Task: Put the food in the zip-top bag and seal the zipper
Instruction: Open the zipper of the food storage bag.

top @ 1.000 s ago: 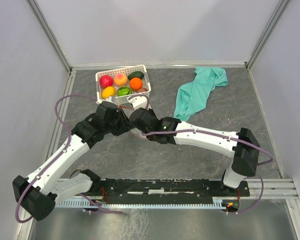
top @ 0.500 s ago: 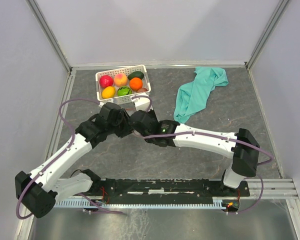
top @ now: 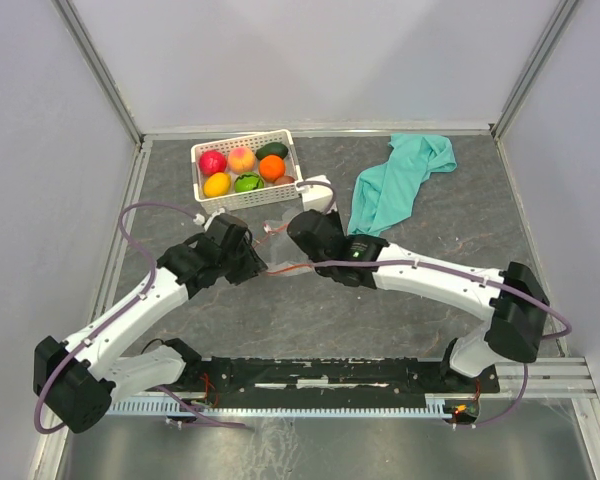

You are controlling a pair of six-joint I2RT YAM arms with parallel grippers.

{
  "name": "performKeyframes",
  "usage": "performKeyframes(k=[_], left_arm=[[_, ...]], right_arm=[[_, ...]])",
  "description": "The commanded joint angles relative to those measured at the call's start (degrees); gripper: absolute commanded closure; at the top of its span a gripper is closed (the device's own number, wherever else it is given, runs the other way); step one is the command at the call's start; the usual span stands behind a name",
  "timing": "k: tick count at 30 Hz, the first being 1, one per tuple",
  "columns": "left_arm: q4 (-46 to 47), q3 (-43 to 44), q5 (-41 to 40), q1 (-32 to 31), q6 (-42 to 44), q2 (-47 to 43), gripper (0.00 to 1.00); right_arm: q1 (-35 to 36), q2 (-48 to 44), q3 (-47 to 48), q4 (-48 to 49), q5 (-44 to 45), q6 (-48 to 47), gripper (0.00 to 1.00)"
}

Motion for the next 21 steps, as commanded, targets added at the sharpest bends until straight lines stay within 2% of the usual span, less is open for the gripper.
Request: performKeyframes(k=[1,5,8,13,16,21], left_arm=[[-2.9,3.6,-5.4,-0.2,4.4,0.2,0.65],[-0.7,5.9,-3.8,-0.2,8.2,2.3,0.83],[0.6,8.5,-2.2,-0.2,11.5,3.4,0.97],[1.4,11.8,-0.7,-0.2,17.0,3.9,0.97],[1.4,13.2,0.3,-0.2,19.3,3.9,0.97],[1.6,14.7,2.8,-0.2,21.8,4.3,0.97]], right_arm=[[-0.7,-3.9,-1.2,2.7,-0.5,-0.4,0.95],[-0.7,-4.2,-2.1,3.8,-5.5,-1.9,0.82],[-0.8,-4.5,-2.8,4.7,-11.2,-4.5,0.68],[-1.1,-4.8,-2.2,4.0,-18.0,-9.3,0.42],[-1.5,-4.2,0.4,1.7,-18.9,-10.8,0.34],[-2.5,-2.5,4.6,1.3,-20.6,-12.2,0.28]])
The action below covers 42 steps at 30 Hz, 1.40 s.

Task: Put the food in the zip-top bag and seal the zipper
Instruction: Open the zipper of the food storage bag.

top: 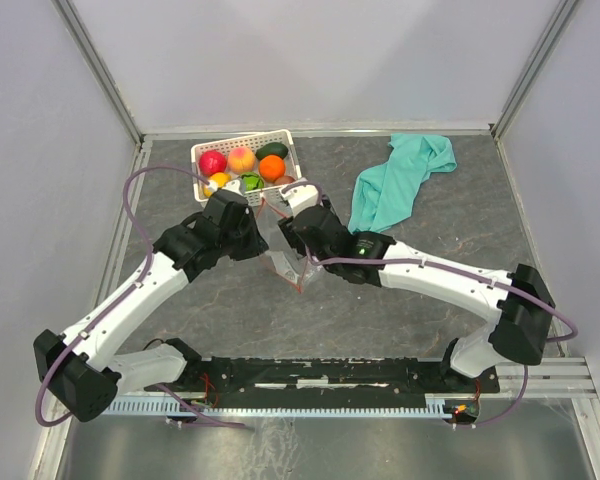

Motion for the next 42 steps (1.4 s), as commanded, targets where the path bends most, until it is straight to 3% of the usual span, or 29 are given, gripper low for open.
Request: performKeyframes(k=[1,12,16,22,26,30,36,42], left_arm=[[2.0,3.5,2.8,-0.2,6.0,0.3,0.97],[1.9,6.1,4.7,-0.2,6.7,1.4,0.97],[0.0,5.3,3.4,-0.2,5.9,1.2,0.97],[-0.9,3.3,2.6,-0.2,4.9,1.6,0.97],[-1.4,3.7,1.3,-0.2,3.7,3.0,0.97],[-0.7,4.9,0.8,-0.2,1.8,4.9,0.97],[5.3,5.8,5.7,-0.2,-0.4,8.7,0.97],[5.0,7.8,4.0,-0.3,-2.7,12.1,0.97]], right_arm=[[-0.9,0.7,6.7,0.9,-2.4,-2.8,0.27],[-1.4,8.2,13.6,0.4,-0.8,-1.8,0.32],[-2.0,8.2,13.5,-0.2,4.9,-0.9,0.46],[-4.6,5.0,10.3,0.0,10.9,1.5,0.76],[-7.4,2.2,8.1,-1.8,12.6,4.5,0.85],[-11.0,-0.7,6.2,-2.8,8.8,4.4,0.85],[-11.6,-2.2,6.8,-5.3,-4.7,-0.7,0.67],[-11.6,-3.5,8.0,-11.4,-8.9,-1.9,0.6]])
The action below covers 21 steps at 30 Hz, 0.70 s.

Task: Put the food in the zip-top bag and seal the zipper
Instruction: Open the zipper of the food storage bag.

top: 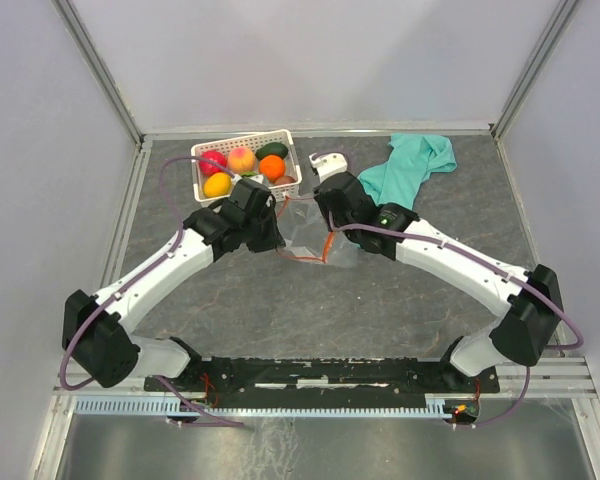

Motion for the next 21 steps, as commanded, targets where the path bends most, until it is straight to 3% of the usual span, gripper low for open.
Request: performKeyframes(k=[1,6,15,21], left_arm=[[2.1,3.7,-0.8,0.2,-4.0,1.3,0.97],[2.1,5.4,-3.0,0.1,-4.0,2.5,0.97],[3.8,8.6,-4.8,0.0,-2.6,6.8,0.97],[6.3,6.8,-4.4,0.1,-1.2,6.5,0.97]], right_arm=[[0.0,-2.4,3.2,-6.1,-4.7,-1.8,0.6],[-0.1,-0.2,8.8,-13.4,-4.4,-0.6,0.57],[0.0,4.5,16.6,-18.1,-4.2,2.0,0.33],[0.0,7.4,18.8,-22.1,0.0,4.8,0.35]])
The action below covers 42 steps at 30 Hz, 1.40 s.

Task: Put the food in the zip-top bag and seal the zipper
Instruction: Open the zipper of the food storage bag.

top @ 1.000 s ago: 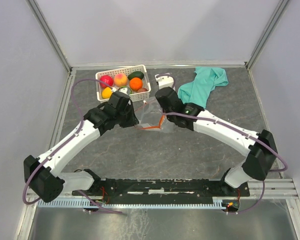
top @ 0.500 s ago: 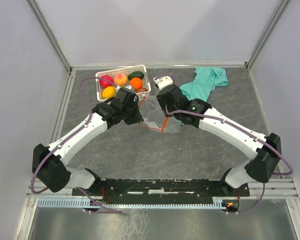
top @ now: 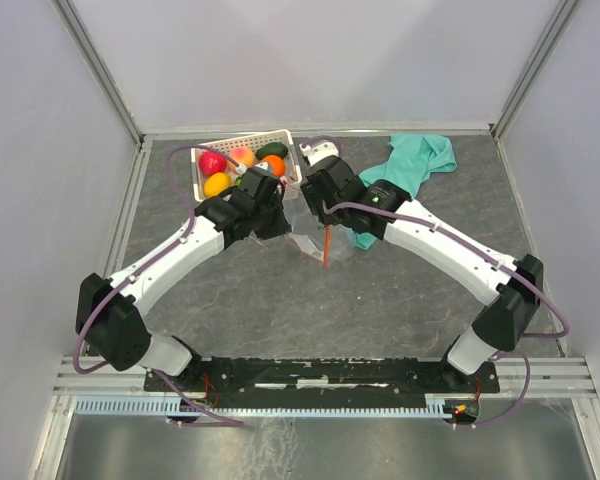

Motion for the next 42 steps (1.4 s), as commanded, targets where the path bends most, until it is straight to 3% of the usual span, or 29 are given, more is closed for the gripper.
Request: performKeyframes(k=[1,9,16,27,33,37,42], left_arm=[[4.4,1.1,-0.3,0.1,1.2,-0.5,0.97],[3.0,2.4,-0.4,0.1,0.0,0.8,0.97],[1.2,3.6,-0.7,0.1,-1.0,2.7,0.93],[4.2,3.2,1.7,0.6,1.4,-0.1,0.45],[6.9,1.2,1.2,1.7,4.0,-6.1,0.25],[9.6,-1.8,1.5,4.6,4.4,-11.1,0.17],[10.8,-4.4,5.1,12.3,5.3,-13.1,0.15]], right_arm=[[0.0,1.3,2.7,-3.3,4.0,3.0,0.36],[0.0,-1.0,-0.1,-1.8,8.2,-1.7,0.58],[-0.1,-2.0,-1.5,0.2,14.1,-7.3,0.97],[-0.1,-3.4,-5.3,3.2,13.0,-6.9,0.98],[-0.1,-2.4,-6.7,4.2,10.8,-6.1,0.98],[-0.1,-2.1,-6.0,4.5,9.4,-5.6,0.98],[-0.1,-2.0,-5.6,4.6,7.4,-5.3,0.98]])
